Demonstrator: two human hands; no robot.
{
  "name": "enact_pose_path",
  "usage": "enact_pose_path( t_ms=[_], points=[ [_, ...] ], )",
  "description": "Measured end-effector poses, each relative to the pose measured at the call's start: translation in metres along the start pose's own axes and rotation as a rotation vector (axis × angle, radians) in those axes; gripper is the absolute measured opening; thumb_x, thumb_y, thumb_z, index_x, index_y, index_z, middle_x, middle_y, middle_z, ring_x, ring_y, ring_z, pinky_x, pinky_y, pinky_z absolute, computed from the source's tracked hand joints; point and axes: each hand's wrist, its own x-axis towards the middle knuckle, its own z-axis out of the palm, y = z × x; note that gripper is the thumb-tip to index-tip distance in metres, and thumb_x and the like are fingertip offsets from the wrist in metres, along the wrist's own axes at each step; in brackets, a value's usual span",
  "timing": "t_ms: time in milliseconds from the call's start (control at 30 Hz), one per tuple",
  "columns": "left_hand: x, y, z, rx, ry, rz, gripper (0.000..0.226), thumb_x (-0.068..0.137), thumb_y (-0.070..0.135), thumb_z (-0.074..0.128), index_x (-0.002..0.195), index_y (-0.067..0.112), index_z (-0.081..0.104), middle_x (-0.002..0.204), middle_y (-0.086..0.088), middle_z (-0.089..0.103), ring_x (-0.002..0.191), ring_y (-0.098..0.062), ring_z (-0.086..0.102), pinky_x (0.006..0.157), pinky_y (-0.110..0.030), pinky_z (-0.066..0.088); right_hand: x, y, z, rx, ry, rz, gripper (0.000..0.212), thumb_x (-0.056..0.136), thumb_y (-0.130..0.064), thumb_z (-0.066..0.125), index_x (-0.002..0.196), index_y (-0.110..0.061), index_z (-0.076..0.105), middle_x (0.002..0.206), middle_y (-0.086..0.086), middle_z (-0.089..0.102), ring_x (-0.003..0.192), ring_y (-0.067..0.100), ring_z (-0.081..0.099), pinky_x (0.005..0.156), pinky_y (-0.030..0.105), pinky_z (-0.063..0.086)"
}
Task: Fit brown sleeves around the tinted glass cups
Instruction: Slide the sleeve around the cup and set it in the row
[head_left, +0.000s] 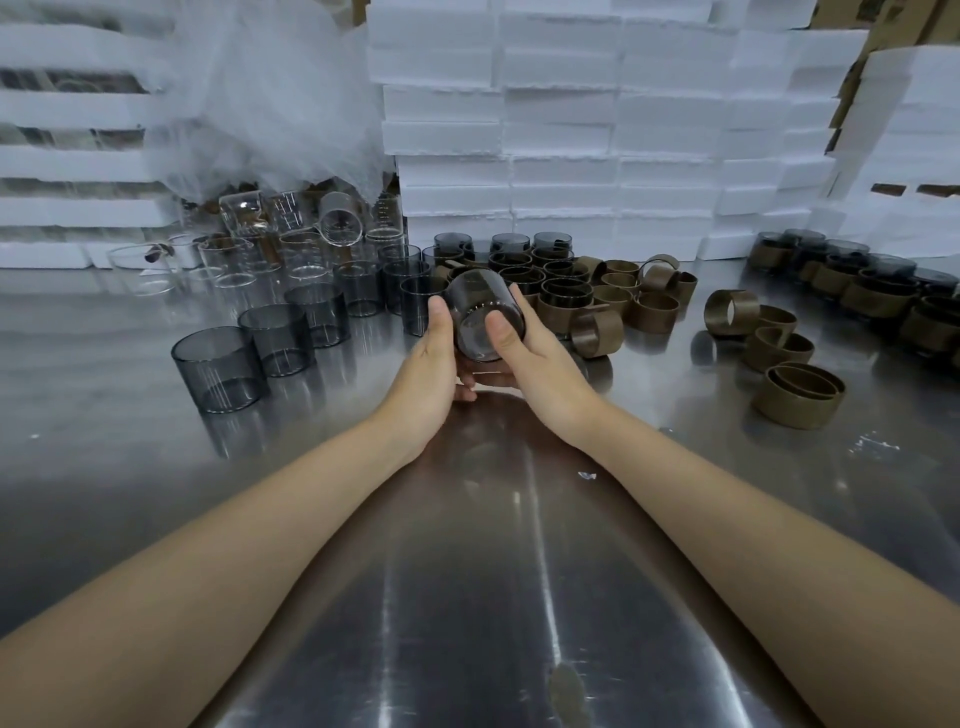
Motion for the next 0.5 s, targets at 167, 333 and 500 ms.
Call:
enact_pose_path(
  t_ms=[167,333,500],
  points=[
    [-0.005,0.001,-0.004,0.039,-0.047,0.174,0.066,0.092,0.061,0.02,0.153,0.038,0.017,0.133,0.018,0.033,0.123,-0.001,0.045,0.092,-0.035,0.055,-0.003,-0.006,-0.001,0.025,0.073,-0.056,0.05,0.094,-0.046,0.051,0.134,-0.017,0.052,0.111,0.011,0.069,0.084,0.024,0.073,0.072,0.041,0.06],
    [-0.009,0.004,-0.002,-0.113,-0.119,0.067,0.069,0.095,0.04,0.054,0.154,0.033,0.018,0.152,0.003,0.029,0.128,-0.013,0.049,0.074,-0.032,0.059,0.001,-0.003,-0.011,-0.252,0.109,-0.139,0.048,0.1,-0.04,0.044,0.138,-0.012,0.052,0.073,0.014,0.07,0.057,0.023,0.07,0.058,0.035,0.059],
    [-0.011,0.007,-0.001,-0.214,-0.148,0.06,0.032,0.101,0.03,0.048,0.13,0.04,0.043,0.138,-0.006,0.05,0.109,-0.023,0.066,0.075,-0.029,0.059,0.001,-0.005,-0.014,-0.377,0.202,-0.247,0.031,0.102,-0.034,0.044,0.107,-0.02,0.071,0.054,0.0,0.064,0.048,0.018,0.064,0.058,0.033,0.052]
  ],
)
